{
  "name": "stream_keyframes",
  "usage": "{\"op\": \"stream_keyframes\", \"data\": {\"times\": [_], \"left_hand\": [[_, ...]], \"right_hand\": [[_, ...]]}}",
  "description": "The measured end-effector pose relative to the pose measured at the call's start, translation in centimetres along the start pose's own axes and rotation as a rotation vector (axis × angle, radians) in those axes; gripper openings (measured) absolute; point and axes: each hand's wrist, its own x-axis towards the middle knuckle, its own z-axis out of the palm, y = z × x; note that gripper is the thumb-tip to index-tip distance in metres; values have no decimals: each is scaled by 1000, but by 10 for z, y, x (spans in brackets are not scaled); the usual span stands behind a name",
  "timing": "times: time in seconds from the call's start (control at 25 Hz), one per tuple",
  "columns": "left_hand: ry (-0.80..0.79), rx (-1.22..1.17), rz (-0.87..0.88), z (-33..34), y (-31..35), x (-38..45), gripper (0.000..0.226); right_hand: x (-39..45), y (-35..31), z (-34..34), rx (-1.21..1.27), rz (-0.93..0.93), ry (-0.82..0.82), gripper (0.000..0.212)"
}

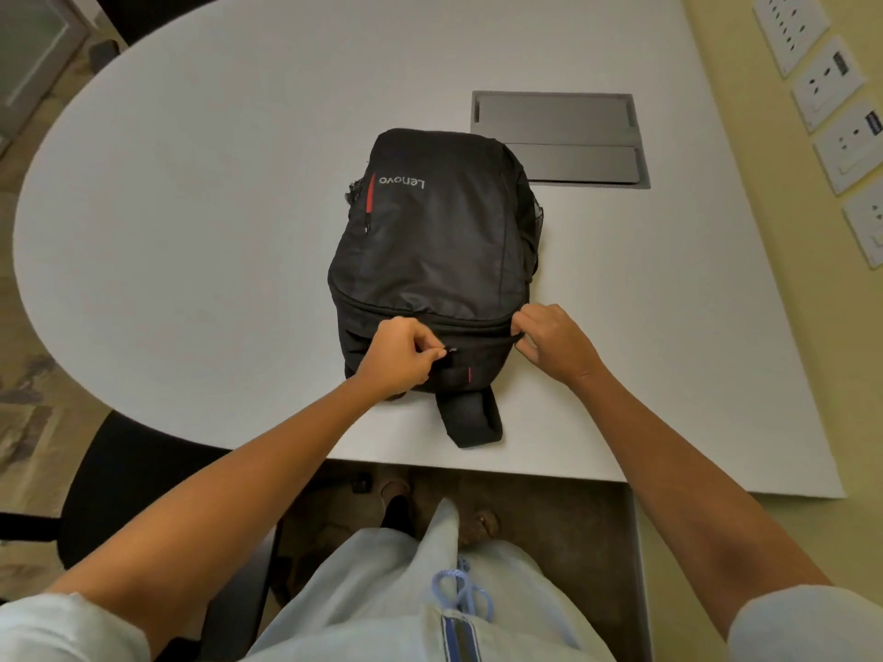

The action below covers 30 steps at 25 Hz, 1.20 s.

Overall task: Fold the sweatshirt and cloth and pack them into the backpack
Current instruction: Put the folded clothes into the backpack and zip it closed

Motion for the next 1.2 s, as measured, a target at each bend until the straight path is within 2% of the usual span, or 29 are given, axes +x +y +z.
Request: {"op": "stream_keyframes", "data": {"times": [0.12, 0.32, 0.44, 0.68, 0.8, 0.96, 1.2], "left_hand": [[68, 59, 7, -27, -27, -9, 6], [171, -29, -122, -63, -67, -25, 5], [161, -106, -134, -67, -77, -29, 7], [117, -261, -88, -68, -86, -33, 11], [121, -279, -67, -69, -87, -33, 8], [137, -158, -4, -75, -91, -29, 5], [314, 52, 17, -90, -102, -15, 15]], "right_hand": [[1, 6, -2, -26, -38, -15, 18], [3, 1, 0, -63, -8, -51, 23], [7, -13, -8, -46, -20, -54, 20], [47, -97, 4, 54, -169, -42, 27], [76, -144, 26, 59, -116, -124, 31], [97, -175, 36, -55, 49, -252, 21], [100, -170, 17, -46, 114, -254, 16]]}}
